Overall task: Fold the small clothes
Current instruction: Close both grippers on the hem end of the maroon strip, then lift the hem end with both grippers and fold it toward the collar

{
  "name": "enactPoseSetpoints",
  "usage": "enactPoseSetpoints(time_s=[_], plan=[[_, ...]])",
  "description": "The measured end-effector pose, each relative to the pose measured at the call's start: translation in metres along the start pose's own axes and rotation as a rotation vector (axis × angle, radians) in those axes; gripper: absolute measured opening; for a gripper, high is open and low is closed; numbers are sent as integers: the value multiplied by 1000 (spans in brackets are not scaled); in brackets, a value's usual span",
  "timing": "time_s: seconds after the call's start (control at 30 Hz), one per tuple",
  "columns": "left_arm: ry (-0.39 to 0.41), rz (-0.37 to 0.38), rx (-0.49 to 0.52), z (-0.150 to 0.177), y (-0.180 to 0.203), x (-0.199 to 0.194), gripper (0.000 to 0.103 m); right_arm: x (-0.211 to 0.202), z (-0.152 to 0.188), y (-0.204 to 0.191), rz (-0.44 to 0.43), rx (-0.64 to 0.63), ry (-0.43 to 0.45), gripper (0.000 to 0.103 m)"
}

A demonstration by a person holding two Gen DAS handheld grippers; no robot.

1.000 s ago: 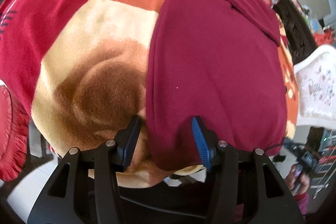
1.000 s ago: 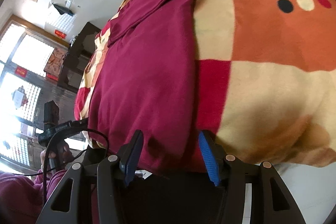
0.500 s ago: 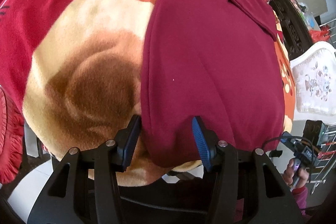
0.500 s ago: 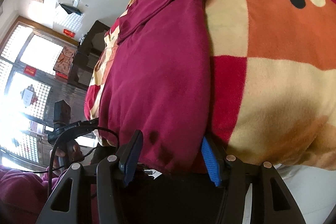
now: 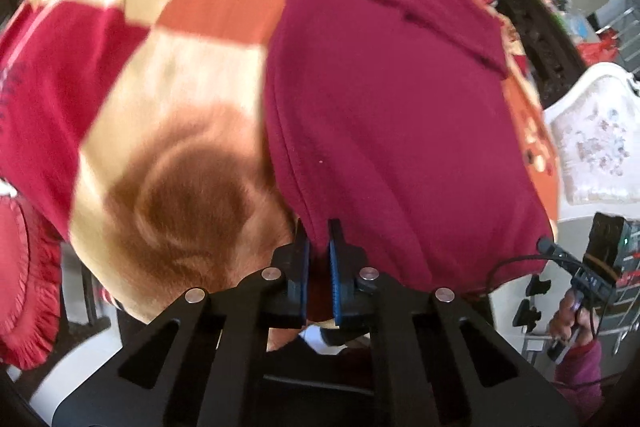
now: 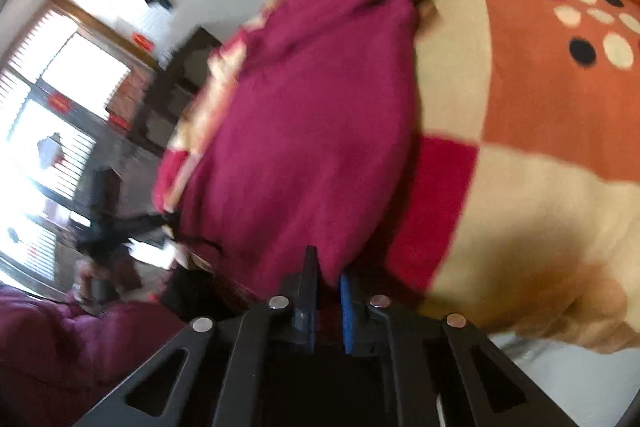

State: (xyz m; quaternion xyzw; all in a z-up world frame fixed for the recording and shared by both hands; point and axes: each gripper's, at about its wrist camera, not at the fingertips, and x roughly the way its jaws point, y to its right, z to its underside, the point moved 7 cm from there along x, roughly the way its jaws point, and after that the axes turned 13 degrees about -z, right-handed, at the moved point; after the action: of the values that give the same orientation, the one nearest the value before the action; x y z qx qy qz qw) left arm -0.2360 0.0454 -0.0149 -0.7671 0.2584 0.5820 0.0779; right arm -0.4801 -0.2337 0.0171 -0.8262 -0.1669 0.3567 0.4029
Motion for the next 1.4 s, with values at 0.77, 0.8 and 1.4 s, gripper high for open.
enactPoseSetpoints(time_s=[0.77,0.8,1.4], plan=[[376,32,-182,-276,20,6,7,35,-274,16,3,-121,316,8],[386,25,-187,-286,18,7,3,36,-288,20,3,-117,326,8],[310,-11,53,-332,43,63,63,83,-348,111,52,46,303,8]])
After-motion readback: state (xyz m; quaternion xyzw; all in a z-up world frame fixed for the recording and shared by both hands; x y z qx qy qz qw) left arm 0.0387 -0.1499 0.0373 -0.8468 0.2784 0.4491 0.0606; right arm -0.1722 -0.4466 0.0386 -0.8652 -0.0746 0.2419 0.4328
